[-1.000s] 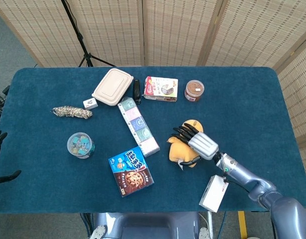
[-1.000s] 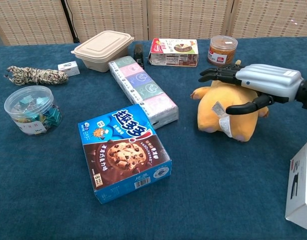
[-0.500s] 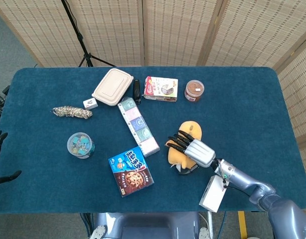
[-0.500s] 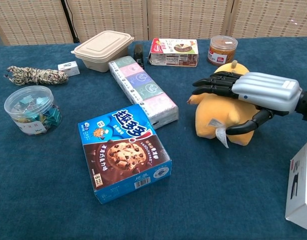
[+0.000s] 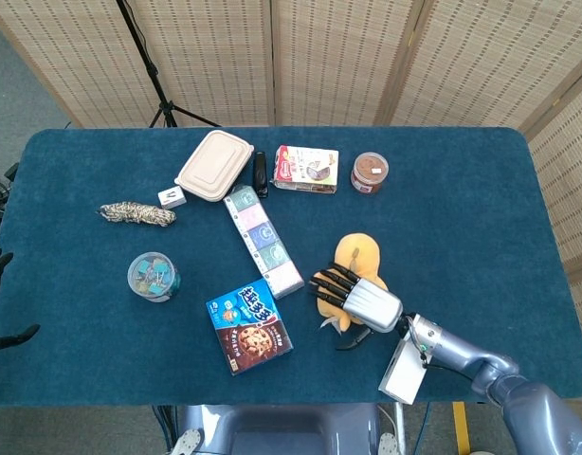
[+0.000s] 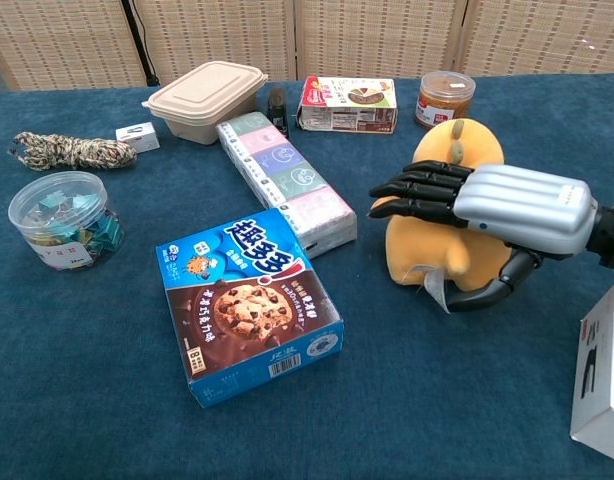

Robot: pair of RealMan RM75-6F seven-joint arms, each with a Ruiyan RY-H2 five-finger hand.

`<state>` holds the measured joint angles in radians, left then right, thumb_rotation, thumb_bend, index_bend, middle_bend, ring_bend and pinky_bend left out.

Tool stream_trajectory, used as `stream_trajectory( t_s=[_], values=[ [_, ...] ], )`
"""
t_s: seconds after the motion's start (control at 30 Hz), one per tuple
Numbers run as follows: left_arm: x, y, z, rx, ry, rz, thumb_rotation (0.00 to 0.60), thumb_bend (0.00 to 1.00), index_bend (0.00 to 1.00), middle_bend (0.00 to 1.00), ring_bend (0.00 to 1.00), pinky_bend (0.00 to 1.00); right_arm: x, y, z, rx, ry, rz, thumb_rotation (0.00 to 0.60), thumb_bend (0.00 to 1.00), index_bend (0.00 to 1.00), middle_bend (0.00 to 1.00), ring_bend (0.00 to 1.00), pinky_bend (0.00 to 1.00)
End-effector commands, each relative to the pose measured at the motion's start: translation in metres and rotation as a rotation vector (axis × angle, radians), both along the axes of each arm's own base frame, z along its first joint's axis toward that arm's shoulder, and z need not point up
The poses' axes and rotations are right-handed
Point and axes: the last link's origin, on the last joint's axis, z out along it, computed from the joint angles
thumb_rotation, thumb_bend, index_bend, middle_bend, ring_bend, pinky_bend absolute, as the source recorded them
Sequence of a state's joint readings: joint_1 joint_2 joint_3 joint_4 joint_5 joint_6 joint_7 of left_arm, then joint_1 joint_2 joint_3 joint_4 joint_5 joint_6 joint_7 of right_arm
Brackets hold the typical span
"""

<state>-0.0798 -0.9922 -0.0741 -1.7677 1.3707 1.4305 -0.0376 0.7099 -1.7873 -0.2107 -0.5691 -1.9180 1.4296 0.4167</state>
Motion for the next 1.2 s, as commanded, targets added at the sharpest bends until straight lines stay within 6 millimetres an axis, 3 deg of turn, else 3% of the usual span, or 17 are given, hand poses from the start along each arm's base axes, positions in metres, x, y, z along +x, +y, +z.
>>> stream_trajectory(
  t_s=[0.03, 0.6, 1.2],
  values=[
    [0.0, 0.0, 0.001, 0.002, 0.0, 0.0, 0.6, 0.0, 0.0, 0.0, 0.0, 0.0, 0.003, 0.003, -0.003, 0.006, -0.001, 0.016, 0.0, 0.0, 0.0, 0.0, 0.0, 0.0],
    [0.0, -0.001, 0.002, 0.003, -0.002, -0.002, 0.6, 0.0, 0.0, 0.0, 0.0, 0.0, 0.017, 0.015, -0.016, 0.002, 0.02, 0.102, 0.0, 0.0, 0.0, 0.0, 0.0, 0.0],
    [0.0, -0.001, 0.002, 0.001, -0.005, -0.005, 0.6, 0.0, 0.0, 0.0, 0.0, 0.0, 0.021, 0.02, -0.015, -0.083, 0.062, 0.221, 0.0, 0.0, 0.0, 0.0, 0.0, 0.0]
  ],
)
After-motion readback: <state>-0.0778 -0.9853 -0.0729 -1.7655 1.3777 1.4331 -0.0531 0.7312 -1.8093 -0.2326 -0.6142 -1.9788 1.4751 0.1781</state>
